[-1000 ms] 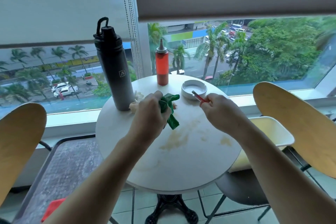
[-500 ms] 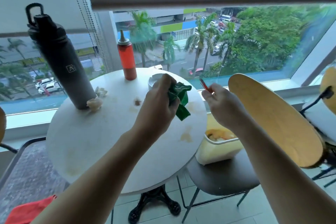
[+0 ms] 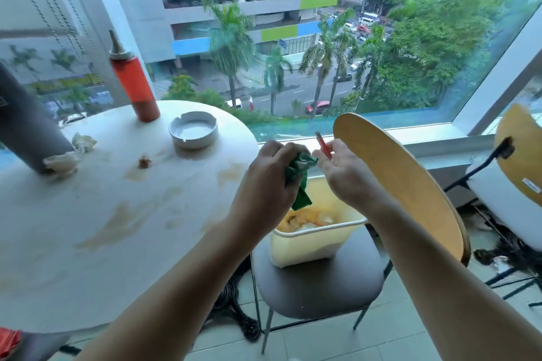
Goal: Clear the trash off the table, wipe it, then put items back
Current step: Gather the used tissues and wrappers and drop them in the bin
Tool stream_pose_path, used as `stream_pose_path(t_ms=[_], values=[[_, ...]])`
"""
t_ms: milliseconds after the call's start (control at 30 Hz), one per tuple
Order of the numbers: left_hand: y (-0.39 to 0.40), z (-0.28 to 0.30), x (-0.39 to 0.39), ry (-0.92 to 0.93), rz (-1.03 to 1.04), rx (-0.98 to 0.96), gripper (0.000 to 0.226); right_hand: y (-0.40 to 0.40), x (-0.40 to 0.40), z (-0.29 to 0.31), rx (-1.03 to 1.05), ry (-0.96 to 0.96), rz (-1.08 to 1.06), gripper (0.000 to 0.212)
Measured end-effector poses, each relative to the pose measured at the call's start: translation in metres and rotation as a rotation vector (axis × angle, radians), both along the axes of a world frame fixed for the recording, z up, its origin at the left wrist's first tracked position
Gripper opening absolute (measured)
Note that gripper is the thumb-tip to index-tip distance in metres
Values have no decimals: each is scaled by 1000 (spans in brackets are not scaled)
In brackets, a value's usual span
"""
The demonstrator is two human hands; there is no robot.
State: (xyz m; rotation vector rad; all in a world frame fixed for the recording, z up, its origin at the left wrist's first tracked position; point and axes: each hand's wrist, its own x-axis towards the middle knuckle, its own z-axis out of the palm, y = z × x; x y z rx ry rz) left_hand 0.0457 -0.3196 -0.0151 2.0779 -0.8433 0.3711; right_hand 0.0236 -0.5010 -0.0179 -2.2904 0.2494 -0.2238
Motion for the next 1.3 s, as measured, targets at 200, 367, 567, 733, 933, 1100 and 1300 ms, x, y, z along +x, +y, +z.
stream_pose_path(t_ms=[200,367,567,733,933,1100,1300], values=[[-46,-54,14,72,24,130,40,-32,14,-38,121,105,43,28],[-61,-87,25,416,-47,297,44,-44,26,-68,211,129,36,40],[-70,-129,32,577,-4,324,32,-56,32,-101,165,206,15,38],[-75,-145,40,549,-11,547,51,-66,32,-116,43,370,68,43],[-76,-129,41,454,-3,798,56,-73,27,-112,-139,490,107,50],[-69,-90,36,332,50,767,36,-68,30,-79,-250,366,72,29],[-39,-42,16,106,94,565,34,-38,25,-27,-174,121,123,17]])
